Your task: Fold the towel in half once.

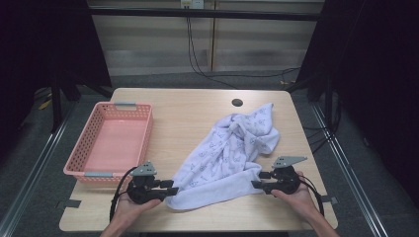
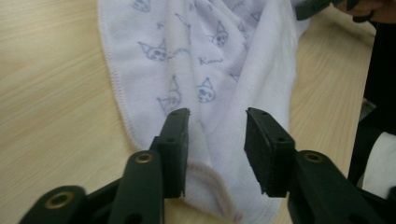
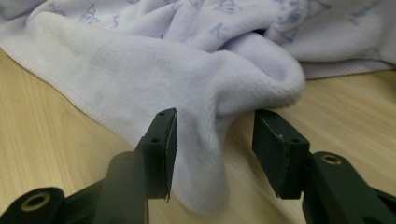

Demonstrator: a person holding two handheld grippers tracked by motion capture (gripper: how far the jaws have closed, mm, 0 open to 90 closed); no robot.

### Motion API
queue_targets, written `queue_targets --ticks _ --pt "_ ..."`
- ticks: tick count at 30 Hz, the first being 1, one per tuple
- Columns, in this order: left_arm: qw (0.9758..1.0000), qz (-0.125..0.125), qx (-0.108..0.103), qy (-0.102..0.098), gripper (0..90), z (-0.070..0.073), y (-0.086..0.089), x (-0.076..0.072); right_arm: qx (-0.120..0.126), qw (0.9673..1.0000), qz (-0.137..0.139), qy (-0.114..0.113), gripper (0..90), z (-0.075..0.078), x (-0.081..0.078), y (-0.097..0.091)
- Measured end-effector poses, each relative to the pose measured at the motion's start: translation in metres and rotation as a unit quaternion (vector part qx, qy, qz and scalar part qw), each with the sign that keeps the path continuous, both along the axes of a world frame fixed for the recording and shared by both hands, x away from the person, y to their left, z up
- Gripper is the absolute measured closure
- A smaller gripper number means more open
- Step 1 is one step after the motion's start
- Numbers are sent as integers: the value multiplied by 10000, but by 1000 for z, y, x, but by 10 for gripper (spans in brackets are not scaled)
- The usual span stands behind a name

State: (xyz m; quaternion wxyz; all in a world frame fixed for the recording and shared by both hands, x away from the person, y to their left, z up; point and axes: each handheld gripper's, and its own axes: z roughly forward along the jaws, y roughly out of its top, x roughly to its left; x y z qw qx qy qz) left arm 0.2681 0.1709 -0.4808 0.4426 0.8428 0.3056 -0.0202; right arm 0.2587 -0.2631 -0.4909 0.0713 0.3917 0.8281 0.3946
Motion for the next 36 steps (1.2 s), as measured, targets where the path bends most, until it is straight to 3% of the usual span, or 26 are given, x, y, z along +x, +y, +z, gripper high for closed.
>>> queue_targets --ticks 2,3,5,10,12,14,16,17,18,20,21,22,24,27,34,36 --pt "9997 -67 222 -1 565 -4 -8 1 -36 10000 16 -7 600 -1 2 4" --pt "9993 -70 350 65 537 -7 -10 3 -17 10000 71 1 692 -2 2 5" --pt "9982 44 588 83 474 -11 -10 6 7 9999 76 -65 791 1 1 4" --pt "9974 88 720 3 434 -13 -14 6 245 9996 -38 -115 838 7 0 -8" --pt "9963 54 840 -193 504 -14 -17 4 285 9995 -98 -89 839 7 -1 -13" --pt "9923 29 1156 -449 606 -12 -21 0 309 9994 -123 -122 840 9 -2 -16" --pt "9930 -111 1110 -402 780 -12 -24 -2 361 9991 -154 -128 844 11 -2 -19" --pt "9941 -207 1012 -332 827 -13 -25 -2 403 9990 -172 -132 845 13 -2 -21" --pt "9963 -302 794 -105 844 -13 -25 0 432 9988 -200 -150 847 14 -2 -22" --pt "9988 -249 420 83 851 -10 -21 5 478 9983 -245 -220 850 18 -2 -26" --pt "9993 -227 274 120 853 -8 -19 6 508 9980 -291 -242 850 22 -2 -28" --pt "9998 -170 -16 144 853 -3 -16 10 517 9978 -311 -276 851 24 -1 -29" --pt "9995 -112 -285 70 854 7 -14 15 653 9962 -418 -399 851 35 1 -35" --pt "9976 -13 -696 -59 854 26 -14 27 796 9933 -516 -657 850 58 5 -41" --pt "9913 112 -1200 -529 855 85 -29 64 996 9827 -884 -1286 851 120 28 -57" --pt "9872 201 -1468 -593 855 99 -32 73 1073 9795 -963 -1405 852 134 35 -60"
